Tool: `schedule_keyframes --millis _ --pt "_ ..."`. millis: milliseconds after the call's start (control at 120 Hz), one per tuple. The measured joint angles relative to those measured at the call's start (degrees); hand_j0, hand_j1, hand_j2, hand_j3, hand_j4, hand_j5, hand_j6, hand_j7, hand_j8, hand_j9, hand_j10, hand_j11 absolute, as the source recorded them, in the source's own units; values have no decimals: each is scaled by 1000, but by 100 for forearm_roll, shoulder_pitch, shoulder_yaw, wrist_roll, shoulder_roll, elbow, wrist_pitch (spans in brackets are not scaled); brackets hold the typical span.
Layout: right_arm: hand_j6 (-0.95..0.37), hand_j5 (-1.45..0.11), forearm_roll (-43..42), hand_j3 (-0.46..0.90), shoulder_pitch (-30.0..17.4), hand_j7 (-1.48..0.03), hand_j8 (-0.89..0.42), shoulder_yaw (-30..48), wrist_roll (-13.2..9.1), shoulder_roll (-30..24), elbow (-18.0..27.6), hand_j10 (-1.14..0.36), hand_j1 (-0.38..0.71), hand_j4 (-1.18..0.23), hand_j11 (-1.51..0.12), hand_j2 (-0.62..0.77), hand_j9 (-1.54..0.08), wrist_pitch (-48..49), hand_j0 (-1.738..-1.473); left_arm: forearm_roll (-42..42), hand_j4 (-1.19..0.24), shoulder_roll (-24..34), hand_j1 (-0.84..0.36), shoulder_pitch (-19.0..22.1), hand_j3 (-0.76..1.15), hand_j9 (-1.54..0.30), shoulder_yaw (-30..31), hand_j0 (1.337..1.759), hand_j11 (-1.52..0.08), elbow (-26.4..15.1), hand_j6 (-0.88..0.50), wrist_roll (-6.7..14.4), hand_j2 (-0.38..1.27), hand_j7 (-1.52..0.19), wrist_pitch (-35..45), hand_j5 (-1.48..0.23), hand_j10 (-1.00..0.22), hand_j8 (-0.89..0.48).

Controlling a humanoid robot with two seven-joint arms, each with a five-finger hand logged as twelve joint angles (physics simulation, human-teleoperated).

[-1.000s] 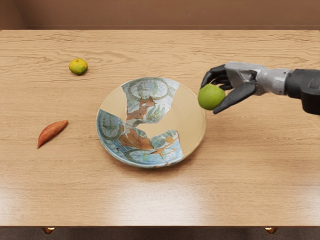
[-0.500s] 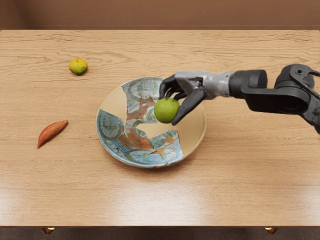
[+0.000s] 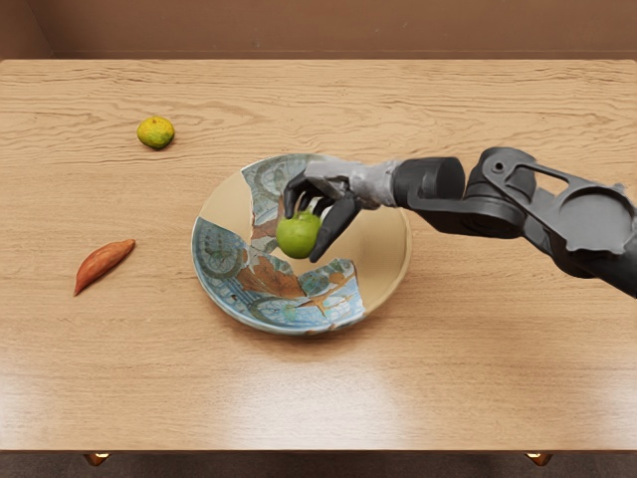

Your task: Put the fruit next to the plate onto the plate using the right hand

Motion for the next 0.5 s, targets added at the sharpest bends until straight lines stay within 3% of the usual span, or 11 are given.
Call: schedule_keyframes --millis 208,500 --pt "-351 -1263 -86 2 48 -1121 -307 -173 2 132 -192 -597 145 -765 -1236 225 -1238 -88 -1654 0 -245 0 55 0 0 -318 0 1658 -318 0 -245 0 49 -318 0 -318 -245 -245" --pt "-400 -830 -143 0 44 -786 -403 -231 3 171 -351 -535 186 -725 -823 125 -823 -395 -1658 0 -245 0 55 0 0 -318 1 1658 -318 0 -245 0 49 -318 0 -318 -245 -245"
